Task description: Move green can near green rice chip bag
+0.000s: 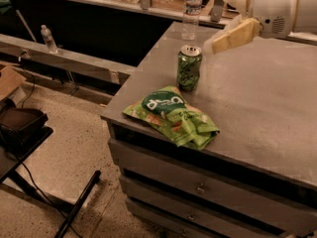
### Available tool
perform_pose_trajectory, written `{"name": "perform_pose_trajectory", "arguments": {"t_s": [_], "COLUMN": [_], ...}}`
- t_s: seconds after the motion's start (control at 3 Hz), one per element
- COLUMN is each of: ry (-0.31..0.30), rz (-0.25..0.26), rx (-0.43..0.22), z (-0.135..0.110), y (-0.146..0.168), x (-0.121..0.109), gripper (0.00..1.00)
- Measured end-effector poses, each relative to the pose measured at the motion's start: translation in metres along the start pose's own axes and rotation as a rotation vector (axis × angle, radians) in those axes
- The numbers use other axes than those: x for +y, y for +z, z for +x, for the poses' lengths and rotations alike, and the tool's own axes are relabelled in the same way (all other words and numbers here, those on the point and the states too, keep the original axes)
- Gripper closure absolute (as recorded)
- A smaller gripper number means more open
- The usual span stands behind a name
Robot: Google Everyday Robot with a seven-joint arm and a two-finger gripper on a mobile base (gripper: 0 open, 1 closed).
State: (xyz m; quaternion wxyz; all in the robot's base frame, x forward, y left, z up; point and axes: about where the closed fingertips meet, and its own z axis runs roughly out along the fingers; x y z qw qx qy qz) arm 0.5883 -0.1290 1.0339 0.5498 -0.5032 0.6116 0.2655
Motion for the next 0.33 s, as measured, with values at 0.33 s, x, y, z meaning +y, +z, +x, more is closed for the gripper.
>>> {"name": "perform_pose_trajectory", "arguments": {"t_s": [0.33], "ry": [0.0], "rz": [0.0], "rx": [0.0], "z": [0.0], "y": [0.0001], "x": [0.0], "gripper": [0.0]}}
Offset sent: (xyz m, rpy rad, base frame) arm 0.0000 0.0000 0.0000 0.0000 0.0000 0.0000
